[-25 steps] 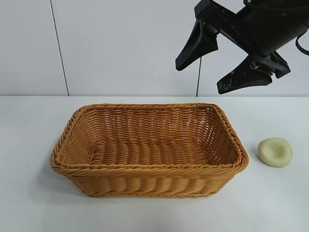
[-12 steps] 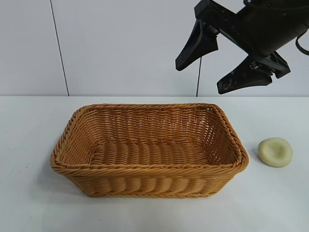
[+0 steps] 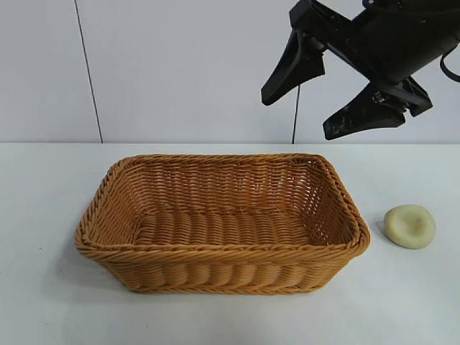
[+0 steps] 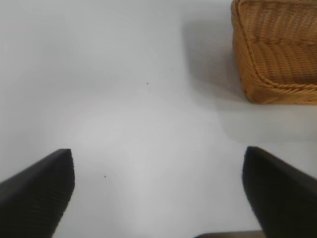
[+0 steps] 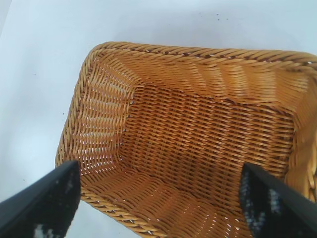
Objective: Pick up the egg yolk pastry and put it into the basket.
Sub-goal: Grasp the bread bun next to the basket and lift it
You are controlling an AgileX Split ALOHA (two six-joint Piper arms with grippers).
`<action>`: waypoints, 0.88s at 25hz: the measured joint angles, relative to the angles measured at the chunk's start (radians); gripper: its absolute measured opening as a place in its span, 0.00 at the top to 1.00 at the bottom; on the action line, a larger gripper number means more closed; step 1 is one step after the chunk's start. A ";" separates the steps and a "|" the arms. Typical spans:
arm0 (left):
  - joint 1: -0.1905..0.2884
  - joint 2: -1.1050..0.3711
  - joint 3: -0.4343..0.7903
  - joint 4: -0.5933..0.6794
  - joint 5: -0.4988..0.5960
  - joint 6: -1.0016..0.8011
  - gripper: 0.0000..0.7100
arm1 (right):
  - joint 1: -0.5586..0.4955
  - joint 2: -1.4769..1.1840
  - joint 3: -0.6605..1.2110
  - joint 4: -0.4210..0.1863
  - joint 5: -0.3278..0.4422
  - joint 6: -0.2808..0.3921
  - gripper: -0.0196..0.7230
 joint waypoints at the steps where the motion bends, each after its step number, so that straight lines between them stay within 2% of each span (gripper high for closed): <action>1: 0.000 -0.028 0.002 0.000 -0.001 0.000 0.07 | 0.000 0.000 0.000 0.000 0.000 0.000 0.13; 4: 0.000 -0.071 0.003 0.000 -0.001 0.000 0.07 | 0.000 0.000 -0.002 -0.006 0.001 0.003 0.13; 7: 0.000 -0.071 0.005 0.000 -0.001 0.000 0.07 | -0.001 0.000 -0.025 -0.065 0.031 0.050 0.13; 9: 0.000 -0.071 0.005 0.000 -0.001 0.000 0.07 | -0.012 0.000 -0.054 -0.145 0.062 0.106 0.13; 14: 0.000 -0.071 0.005 0.000 -0.001 0.000 0.07 | -0.069 0.000 -0.129 -0.459 0.165 0.304 0.13; 16: 0.000 -0.071 0.005 0.000 -0.001 0.000 0.07 | -0.105 0.000 -0.142 -0.561 0.200 0.362 0.13; 19: 0.000 -0.071 0.005 0.000 -0.001 0.000 0.07 | -0.184 0.000 -0.146 -0.618 0.220 0.389 0.13; 22: 0.000 -0.071 0.005 0.000 -0.001 0.000 0.07 | -0.247 0.004 -0.149 -0.629 0.233 0.388 0.13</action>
